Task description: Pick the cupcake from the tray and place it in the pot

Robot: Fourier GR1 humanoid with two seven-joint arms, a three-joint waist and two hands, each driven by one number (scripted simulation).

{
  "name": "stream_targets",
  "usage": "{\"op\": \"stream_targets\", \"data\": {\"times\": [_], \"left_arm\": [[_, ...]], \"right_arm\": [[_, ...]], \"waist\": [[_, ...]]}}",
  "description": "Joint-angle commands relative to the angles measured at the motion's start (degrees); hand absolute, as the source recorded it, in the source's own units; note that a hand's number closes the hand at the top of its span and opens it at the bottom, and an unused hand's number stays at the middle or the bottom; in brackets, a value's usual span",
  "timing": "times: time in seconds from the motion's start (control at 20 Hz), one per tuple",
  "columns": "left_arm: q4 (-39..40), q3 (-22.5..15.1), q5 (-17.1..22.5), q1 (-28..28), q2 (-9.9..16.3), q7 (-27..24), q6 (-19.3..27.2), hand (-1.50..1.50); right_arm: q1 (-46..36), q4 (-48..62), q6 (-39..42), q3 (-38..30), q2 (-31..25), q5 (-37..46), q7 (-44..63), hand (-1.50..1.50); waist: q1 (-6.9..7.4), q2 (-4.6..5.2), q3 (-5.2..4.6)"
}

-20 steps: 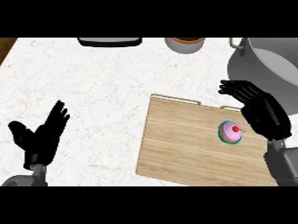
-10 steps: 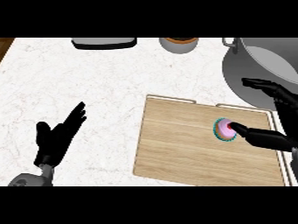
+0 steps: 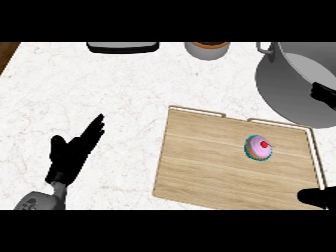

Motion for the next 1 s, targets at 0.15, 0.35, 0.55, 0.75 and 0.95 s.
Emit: {"op": "stream_targets", "data": {"times": [0.15,0.35,0.55,0.75,0.95], "left_arm": [[0.76,-0.38,-1.11,-1.15,-0.61,-0.15,-1.68,0.00],[1.11,0.51,-1.72,-2.07,-2.25,0.01,-0.25,0.00],[2.94,1.43,-1.75,-4.67,-1.84,1.38,-0.94,0.00],[-0.10,-0.51,-3.21,0.03,-3.27,0.75,-0.95,0.00],[1.77,2.42,-3.53,0.23,-2.55,-0.77,-2.78,0.00]], "right_arm": [[-8.65,-2.30,3.12,-0.17,-5.73,-9.28,25.37,-1.50],[-10.89,0.28,4.38,3.31,-5.28,-10.60,32.00,-1.50],[-10.32,3.45,11.20,10.82,-6.11,-7.59,32.42,-1.50],[-12.63,12.18,15.52,12.84,-3.50,-1.49,28.33,-1.50],[-9.60,17.79,18.75,9.13,-1.92,4.75,19.88,-1.50]], "waist": [[1.59,0.37,0.02],[1.71,0.46,0.05],[1.66,0.57,0.08],[1.83,0.40,0.14],[1.34,0.38,0.15]]}}
